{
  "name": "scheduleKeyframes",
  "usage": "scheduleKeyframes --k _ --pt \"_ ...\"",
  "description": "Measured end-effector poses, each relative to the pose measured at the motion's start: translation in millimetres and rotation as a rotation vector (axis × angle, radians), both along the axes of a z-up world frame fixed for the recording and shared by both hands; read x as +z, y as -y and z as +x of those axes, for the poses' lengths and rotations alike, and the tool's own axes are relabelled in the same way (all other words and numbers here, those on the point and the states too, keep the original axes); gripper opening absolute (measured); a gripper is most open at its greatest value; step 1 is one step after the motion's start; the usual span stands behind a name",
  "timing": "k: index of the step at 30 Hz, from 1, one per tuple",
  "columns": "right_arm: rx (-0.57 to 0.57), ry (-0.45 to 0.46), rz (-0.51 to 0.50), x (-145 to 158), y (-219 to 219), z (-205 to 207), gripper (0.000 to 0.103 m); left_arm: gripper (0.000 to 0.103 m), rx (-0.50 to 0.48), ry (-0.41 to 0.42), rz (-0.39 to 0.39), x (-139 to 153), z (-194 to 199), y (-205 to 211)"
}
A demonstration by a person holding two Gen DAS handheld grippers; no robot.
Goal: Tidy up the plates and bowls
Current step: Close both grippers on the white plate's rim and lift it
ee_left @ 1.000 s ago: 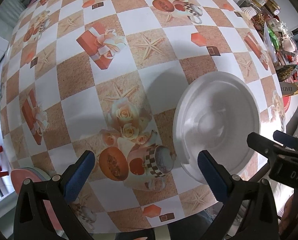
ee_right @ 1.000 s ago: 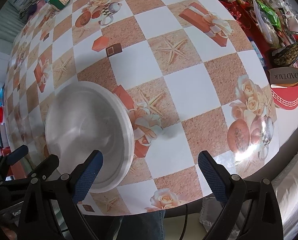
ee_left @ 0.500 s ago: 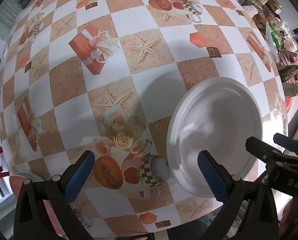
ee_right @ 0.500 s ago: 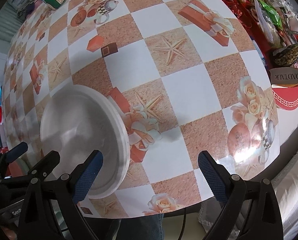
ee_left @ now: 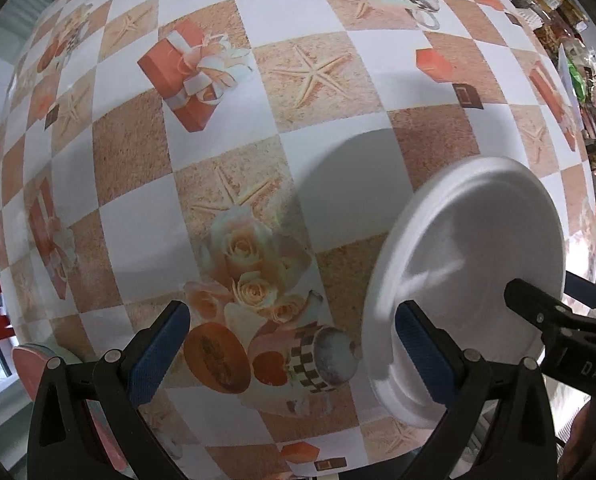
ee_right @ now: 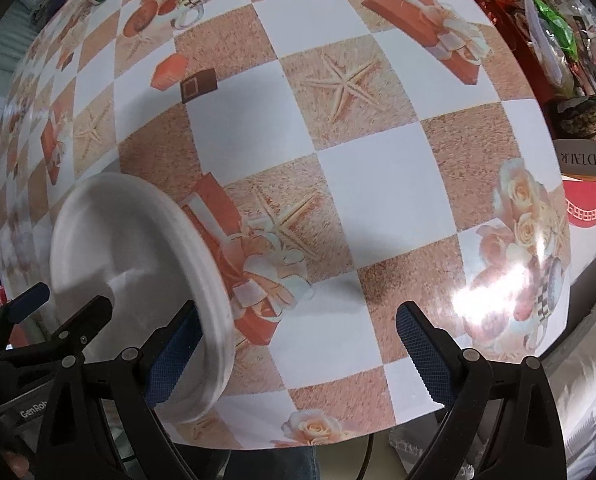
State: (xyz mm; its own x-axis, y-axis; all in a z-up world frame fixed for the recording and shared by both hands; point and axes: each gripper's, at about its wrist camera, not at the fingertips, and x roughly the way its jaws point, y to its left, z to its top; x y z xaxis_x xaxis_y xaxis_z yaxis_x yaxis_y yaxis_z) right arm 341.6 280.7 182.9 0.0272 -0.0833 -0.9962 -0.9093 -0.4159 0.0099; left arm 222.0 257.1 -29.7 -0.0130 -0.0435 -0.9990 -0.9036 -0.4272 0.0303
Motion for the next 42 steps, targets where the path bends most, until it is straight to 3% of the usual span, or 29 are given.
scheduleKeyframes --k 15,42 --pt "0.031 -0.013 -0.012 -33.6 3.6 1.9 0.102 0.102 -0.007 0.038 0.003 -21.7 13.1 -18.3" --pt "0.033 -0.022 0.0 -25.2 8.0 -0.4 0.103 0.099 -0.003 0.06 0.023 -30.7 6.7 -4.0"
